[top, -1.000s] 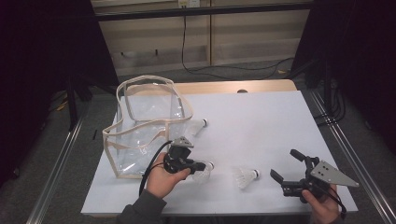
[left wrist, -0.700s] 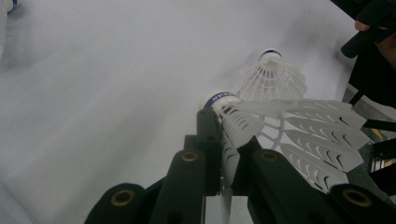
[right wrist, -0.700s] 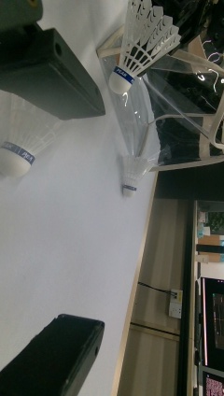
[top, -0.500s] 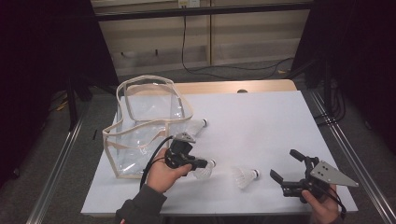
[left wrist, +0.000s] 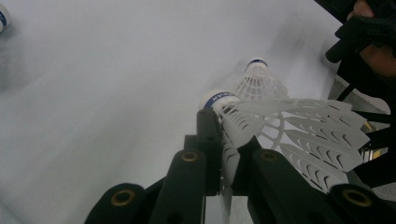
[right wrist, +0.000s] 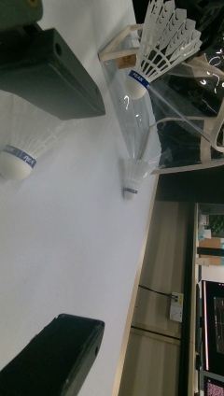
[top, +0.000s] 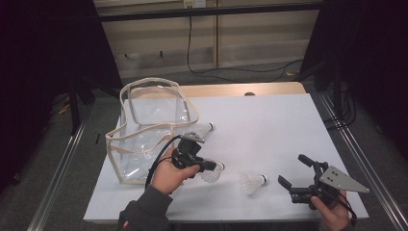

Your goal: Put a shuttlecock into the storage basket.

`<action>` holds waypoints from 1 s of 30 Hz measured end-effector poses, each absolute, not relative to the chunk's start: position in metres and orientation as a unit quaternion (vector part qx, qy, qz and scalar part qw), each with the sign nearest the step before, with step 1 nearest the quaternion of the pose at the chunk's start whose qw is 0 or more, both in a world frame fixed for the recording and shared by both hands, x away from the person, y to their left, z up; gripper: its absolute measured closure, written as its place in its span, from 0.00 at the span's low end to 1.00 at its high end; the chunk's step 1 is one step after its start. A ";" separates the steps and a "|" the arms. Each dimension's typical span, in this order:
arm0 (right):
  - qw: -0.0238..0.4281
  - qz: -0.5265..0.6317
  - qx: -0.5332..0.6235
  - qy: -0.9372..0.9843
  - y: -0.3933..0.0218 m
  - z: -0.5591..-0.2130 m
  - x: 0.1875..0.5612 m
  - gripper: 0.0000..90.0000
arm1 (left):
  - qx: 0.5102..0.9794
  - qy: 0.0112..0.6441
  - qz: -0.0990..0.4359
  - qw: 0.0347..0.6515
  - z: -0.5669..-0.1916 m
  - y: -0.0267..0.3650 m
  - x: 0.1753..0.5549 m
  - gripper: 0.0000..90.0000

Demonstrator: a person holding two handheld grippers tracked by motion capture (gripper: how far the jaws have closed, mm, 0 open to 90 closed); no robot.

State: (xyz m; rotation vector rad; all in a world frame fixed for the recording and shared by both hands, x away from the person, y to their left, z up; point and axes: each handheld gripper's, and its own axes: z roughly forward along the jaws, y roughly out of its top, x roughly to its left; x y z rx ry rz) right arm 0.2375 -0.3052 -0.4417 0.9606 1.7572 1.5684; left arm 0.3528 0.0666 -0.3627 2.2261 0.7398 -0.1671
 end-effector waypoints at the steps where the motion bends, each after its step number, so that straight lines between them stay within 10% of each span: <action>1: 0.295 0.589 0.361 0.660 -0.305 -0.442 0.237 0.00 | 0.875 0.291 -0.063 0.381 -0.362 0.067 0.353 0.97; 30: 0.295 0.589 0.358 0.661 -0.304 -0.441 0.237 0.00 | 0.879 0.288 -0.078 0.371 -0.324 0.063 0.369 0.97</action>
